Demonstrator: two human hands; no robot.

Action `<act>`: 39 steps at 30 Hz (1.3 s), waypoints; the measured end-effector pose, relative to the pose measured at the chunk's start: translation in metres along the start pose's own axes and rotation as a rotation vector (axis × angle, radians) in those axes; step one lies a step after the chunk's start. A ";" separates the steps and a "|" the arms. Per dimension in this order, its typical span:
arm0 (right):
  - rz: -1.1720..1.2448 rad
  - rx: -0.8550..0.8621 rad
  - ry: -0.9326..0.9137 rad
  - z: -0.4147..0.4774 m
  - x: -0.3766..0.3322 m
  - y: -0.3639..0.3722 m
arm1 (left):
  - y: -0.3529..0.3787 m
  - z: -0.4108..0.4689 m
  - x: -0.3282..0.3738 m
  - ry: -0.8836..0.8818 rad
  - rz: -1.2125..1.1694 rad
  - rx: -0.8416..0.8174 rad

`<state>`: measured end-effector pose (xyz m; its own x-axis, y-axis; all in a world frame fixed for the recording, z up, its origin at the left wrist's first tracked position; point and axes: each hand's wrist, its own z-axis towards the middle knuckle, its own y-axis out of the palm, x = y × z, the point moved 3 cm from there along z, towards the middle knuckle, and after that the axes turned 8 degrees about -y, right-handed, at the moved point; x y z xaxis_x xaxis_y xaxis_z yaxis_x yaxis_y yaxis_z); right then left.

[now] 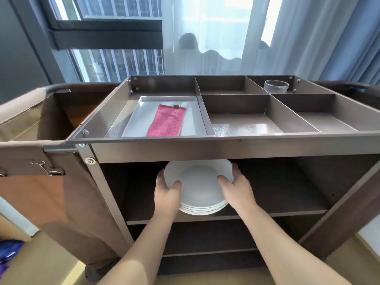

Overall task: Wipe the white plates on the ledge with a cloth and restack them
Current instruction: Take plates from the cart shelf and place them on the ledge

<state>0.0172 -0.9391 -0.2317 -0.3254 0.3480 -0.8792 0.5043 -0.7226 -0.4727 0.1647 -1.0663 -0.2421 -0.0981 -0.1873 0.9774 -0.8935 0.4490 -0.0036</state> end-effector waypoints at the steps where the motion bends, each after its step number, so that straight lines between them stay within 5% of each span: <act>1: -0.005 0.004 -0.006 0.006 -0.001 0.001 | 0.001 0.004 0.002 0.017 -0.015 0.001; 10: -0.041 0.031 -0.107 0.044 0.014 0.022 | 0.004 0.048 -0.012 0.141 0.003 -0.013; 27: 0.346 0.203 -0.418 0.054 0.052 0.056 | 0.010 0.079 -0.051 0.407 -0.044 0.073; 34: 0.075 0.088 -0.604 0.025 0.086 0.079 | 0.002 0.056 -0.081 0.663 0.257 -0.018; 39: -0.021 0.020 -0.598 0.031 0.087 0.078 | -0.001 0.072 -0.083 0.656 0.415 -0.033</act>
<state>0.0033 -0.9837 -0.3431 -0.7322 -0.0301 -0.6804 0.4796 -0.7321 -0.4837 0.1416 -1.1140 -0.3386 -0.1333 0.5531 0.8224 -0.8261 0.3965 -0.4005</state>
